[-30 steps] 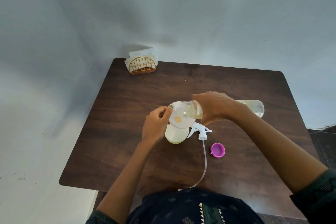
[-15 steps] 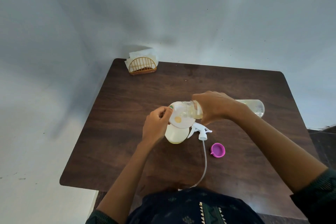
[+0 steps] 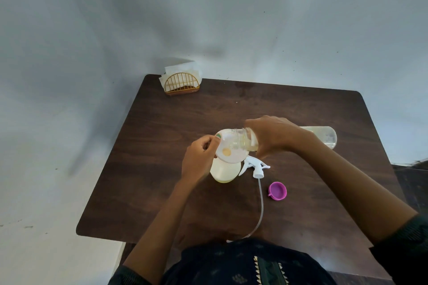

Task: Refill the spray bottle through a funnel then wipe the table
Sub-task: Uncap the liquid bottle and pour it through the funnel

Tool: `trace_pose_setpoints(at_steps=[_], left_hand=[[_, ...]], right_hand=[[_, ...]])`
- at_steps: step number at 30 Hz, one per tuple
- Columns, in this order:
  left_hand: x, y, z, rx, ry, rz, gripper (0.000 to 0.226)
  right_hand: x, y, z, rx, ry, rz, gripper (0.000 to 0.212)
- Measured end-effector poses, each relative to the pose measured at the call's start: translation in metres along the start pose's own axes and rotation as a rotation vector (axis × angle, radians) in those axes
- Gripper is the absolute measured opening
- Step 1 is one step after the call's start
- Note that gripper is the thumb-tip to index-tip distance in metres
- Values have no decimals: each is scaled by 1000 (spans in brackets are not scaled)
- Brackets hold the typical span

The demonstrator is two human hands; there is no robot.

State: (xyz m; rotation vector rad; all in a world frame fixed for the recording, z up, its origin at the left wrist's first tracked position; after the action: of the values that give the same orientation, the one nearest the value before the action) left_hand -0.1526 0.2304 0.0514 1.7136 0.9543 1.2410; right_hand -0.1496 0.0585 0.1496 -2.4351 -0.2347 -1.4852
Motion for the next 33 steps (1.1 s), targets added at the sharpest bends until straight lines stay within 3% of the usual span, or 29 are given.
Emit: trace_pose_setpoints(at_steps=[33], left_hand=[[0, 0, 1, -10, 2, -12, 45]], right_hand=[[-4, 5, 5, 5, -2, -3, 47]])
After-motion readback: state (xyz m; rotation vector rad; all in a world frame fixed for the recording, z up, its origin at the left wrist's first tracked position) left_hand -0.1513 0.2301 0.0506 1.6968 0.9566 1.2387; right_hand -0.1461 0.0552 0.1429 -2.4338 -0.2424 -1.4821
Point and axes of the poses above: each hand's wrist, its own z-axis towards the middle knuckle, its own x-axis out of the back of the hand, y = z × x, the point moved 4 cm from there along z, towards the middle knuckle, and after that the axes turned 5 degrees about -y, right-handed, at the moved point
